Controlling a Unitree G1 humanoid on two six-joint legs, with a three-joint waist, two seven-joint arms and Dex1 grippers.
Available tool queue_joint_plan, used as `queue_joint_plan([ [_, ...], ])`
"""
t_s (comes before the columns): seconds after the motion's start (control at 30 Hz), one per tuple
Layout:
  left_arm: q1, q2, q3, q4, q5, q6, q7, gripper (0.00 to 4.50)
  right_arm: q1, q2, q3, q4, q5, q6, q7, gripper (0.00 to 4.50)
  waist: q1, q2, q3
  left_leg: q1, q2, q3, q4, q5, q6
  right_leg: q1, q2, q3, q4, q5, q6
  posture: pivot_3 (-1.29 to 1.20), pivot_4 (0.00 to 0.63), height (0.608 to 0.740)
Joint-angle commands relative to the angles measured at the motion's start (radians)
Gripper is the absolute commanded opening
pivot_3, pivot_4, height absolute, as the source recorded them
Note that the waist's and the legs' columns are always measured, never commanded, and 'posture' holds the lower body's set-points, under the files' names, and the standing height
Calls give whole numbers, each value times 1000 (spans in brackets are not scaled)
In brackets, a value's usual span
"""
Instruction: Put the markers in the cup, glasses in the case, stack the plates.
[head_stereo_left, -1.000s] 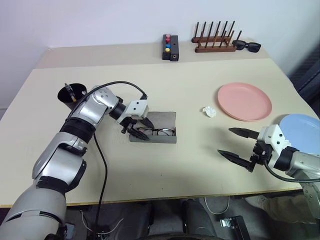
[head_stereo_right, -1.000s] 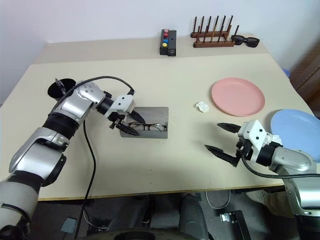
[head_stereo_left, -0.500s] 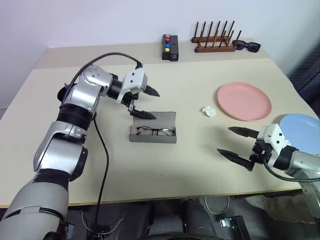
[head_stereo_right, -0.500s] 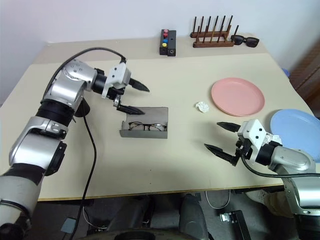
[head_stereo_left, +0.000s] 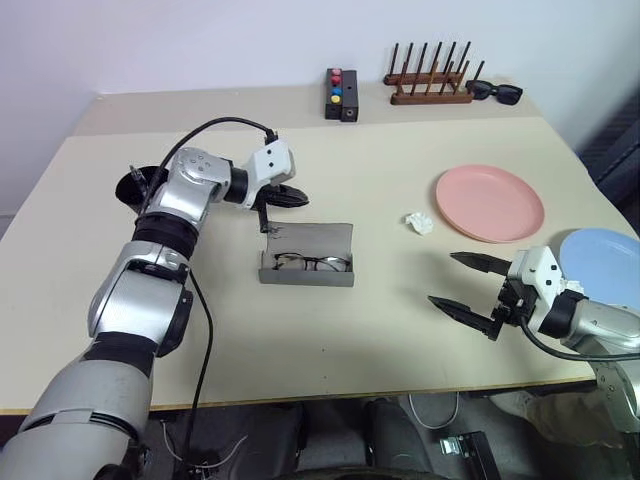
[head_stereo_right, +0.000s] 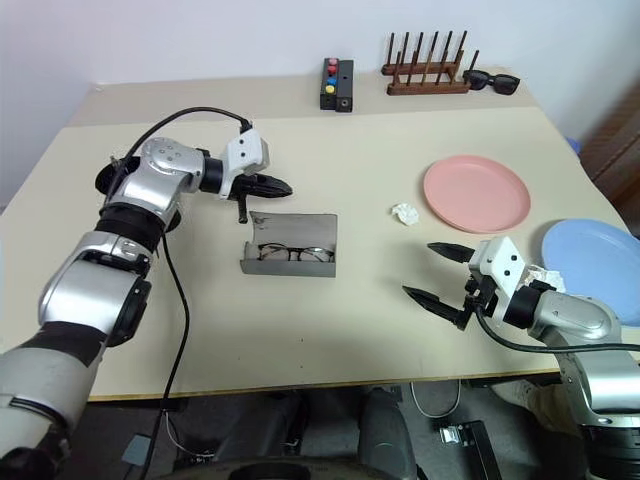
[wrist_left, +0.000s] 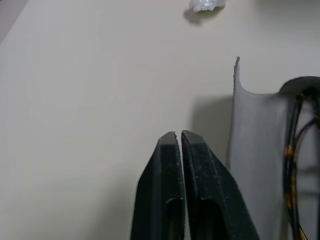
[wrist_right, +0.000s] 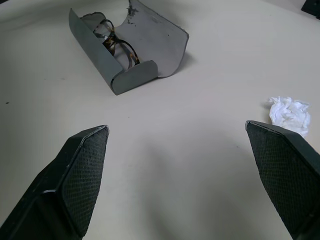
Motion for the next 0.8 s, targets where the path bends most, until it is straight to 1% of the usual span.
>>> queue_joint_plan([
  [0.03, -32, -17, -22, 24, 54, -35, 27, 63, -7, 2, -9, -38, 5, -9, -7, 4500, 0, 0, 0, 0, 0, 0, 0, 0, 0, 0, 0, 0, 0, 0, 0, 0, 150, 740],
  [0.17, -27, -25, -41, 49, 94, -62, 21, 63, -4, 4, -9, -46, 8, -6, -12, 4500, -2, 0, 0, 0, 0, 0, 0, 0, 0, 0, 0, 0, 0, 0, 0, 0, 150, 740],
  [0.3, -20, 0, -32, 14, 85, -45, -73, 63, 5, 2, -16, -57, 12, -2, -16, 4500, -1, 0, 0, 0, 0, 0, 0, 0, 0, 0, 0, 0, 0, 0, 0, 0, 150, 740],
  [0.43, -3, 40, -16, -68, 54, 13, -187, 63, 9, 1, -20, -59, 12, 0, -17, 4500, -2, 0, 0, 0, 0, 0, 0, 0, 0, 0, 0, 0, 0, 0, 0, 0, 150, 740],
  [0.53, 56, 81, -19, -202, 25, 89, -277, 63, 8, 0, -21, -54, 12, -3, -16, 4500, -2, 0, 0, 0, 0, 0, 0, 0, 0, 0, 0, 0, 0, 0, 0, 0, 150, 740],
  [0.67, 157, 130, -29, -404, -13, 201, -348, 63, 4, 1, -17, -47, 12, -6, -13, 4500, -3, 0, 0, 0, 0, 0, 0, 0, 0, 0, 0, 0, 1, 0, 0, 0, 150, 740],
  [0.8, 258, 163, -41, -582, -36, 315, -376, 63, -6, 4, -7, -37, 7, -9, -11, 4500, -3, 0, 0, 0, 0, 0, 0, 0, 0, -1, 0, 1, 1, 0, 0, 0, 150, 740],
])
